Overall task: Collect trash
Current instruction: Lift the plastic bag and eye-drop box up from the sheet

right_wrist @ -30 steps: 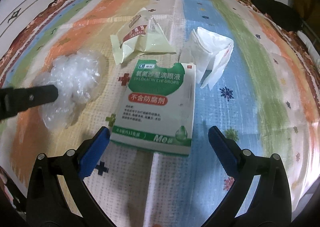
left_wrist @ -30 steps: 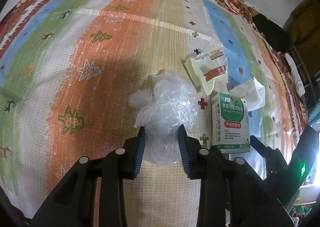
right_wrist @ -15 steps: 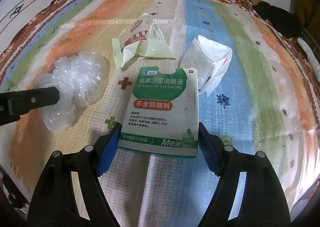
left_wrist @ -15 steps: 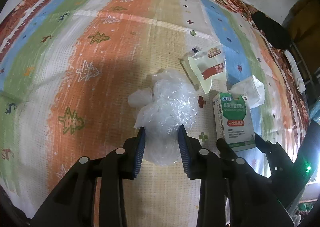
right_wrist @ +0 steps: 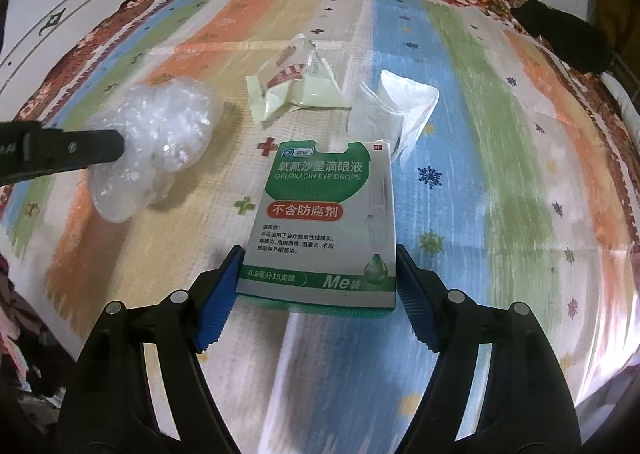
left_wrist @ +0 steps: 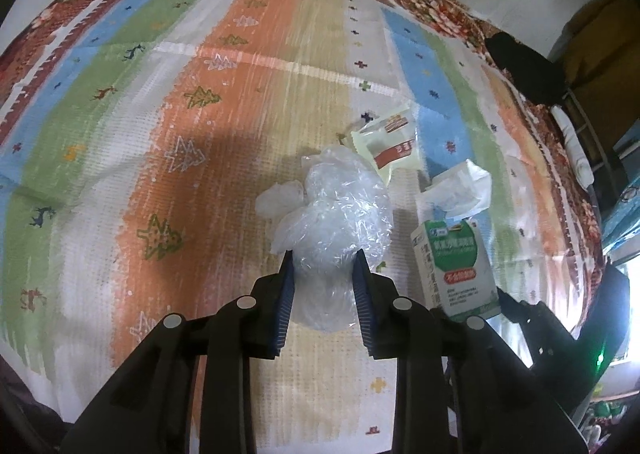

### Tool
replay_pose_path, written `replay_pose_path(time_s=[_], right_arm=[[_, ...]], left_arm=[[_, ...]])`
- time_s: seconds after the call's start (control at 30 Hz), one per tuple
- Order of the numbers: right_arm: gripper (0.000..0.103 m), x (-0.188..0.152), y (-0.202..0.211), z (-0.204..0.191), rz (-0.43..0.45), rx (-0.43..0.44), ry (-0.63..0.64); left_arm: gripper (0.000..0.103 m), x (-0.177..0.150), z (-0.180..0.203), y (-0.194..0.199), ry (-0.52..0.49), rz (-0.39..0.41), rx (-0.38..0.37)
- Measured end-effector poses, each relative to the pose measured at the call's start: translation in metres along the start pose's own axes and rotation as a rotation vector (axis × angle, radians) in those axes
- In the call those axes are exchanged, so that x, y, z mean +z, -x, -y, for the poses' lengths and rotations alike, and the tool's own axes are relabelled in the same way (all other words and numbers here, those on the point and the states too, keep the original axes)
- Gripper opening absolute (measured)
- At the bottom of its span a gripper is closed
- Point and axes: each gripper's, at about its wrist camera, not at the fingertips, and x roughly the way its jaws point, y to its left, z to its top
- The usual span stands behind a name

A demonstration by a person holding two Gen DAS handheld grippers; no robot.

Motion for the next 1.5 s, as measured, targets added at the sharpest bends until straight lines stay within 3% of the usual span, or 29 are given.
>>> replay_pose_path(time_s=[0.33,0.63,1.27,1.5], right_arm=[[0.069,-0.008,0.045,-0.005,0.046,0.055,-0.016],[0.069,-0.023,0.083,0.022,0.08,0.085,-0.091],[0.069,-0.073,0.17,0.023,0.198,0.096,-0.048],[0.069,-0.097,0.193,0.023,0.222,0.131,-0.052]], left_arm=[[0.025,-0.011,-0.003,0.023,0.038,0.001,-0.022],[0.025,-0.025,0.008,0.05,0.05,0.031,-0.061],[0.025,-0.077,0.037,0.117,0.023,0.104,-0.201],[0.025,-0.111,0.045,0.14,0.0,0.128,-0.252]])
